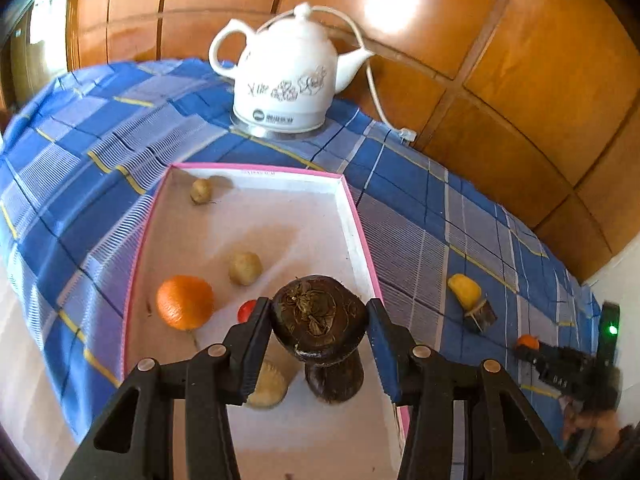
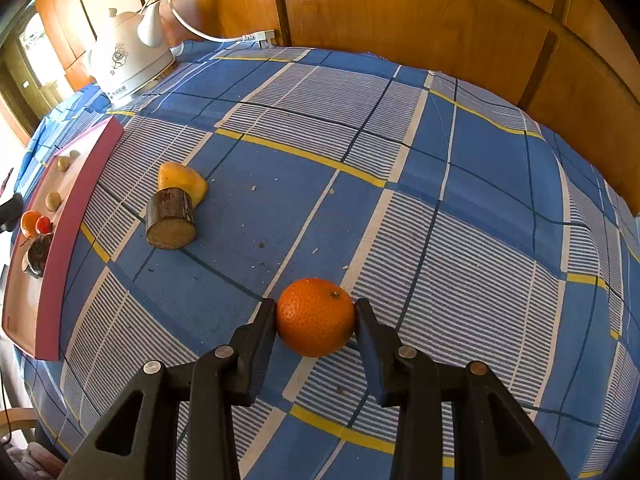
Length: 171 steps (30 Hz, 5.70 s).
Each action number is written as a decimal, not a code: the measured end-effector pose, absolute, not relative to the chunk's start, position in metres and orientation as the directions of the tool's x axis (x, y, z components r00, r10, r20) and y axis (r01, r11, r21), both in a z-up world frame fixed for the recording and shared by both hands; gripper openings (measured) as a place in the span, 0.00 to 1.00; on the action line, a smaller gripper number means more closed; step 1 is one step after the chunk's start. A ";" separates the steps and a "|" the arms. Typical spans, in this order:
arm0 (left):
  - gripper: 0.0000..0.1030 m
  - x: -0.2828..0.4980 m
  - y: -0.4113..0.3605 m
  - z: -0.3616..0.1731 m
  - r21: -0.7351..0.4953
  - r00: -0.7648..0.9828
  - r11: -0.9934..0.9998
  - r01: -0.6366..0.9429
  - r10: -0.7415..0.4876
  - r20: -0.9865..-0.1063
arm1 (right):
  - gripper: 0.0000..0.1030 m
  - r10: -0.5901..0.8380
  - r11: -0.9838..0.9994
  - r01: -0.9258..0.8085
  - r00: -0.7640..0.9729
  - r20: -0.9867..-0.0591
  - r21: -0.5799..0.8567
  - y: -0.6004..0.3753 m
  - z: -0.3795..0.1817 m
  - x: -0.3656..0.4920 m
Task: Organize fruits
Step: 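Carry the dark fruit toward the tray with the left tool while the right tool grasps the tangerine, then open the left tool to drop the dark fruit in the tray, then lift the tangerine off the cloth with the right tool, then carry the tangerine into the tray and open the right tool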
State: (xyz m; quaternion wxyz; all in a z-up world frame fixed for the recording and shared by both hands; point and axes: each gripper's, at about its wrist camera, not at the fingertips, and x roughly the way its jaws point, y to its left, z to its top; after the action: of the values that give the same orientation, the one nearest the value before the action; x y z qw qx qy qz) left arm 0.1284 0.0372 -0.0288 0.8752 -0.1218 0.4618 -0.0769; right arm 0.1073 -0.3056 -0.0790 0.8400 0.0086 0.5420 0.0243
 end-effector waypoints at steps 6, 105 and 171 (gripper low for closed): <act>0.47 0.168 0.037 -0.040 -0.280 0.552 0.960 -0.009 -0.228 -0.802 | 0.38 0.051 0.999 -0.033 0.410 -0.911 0.041 -0.306 -0.079 0.108; 0.59 0.035 0.060 -0.020 -0.106 0.706 0.994 -0.003 -0.073 -0.705 | 0.38 0.064 0.996 -0.081 0.379 -0.923 0.036 -0.270 -0.072 0.085; 0.59 0.029 0.103 -0.035 -0.129 0.692 0.987 -0.100 -0.025 -0.722 | 0.43 0.392 0.902 -0.338 0.382 -0.837 0.269 -0.061 -0.052 0.151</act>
State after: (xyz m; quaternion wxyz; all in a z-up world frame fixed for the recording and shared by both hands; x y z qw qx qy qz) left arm 0.0293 0.1027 -0.0350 0.9162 -0.0793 0.3922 0.0204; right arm 0.1511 -0.0614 -0.0519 0.8309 0.0267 0.5105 0.2197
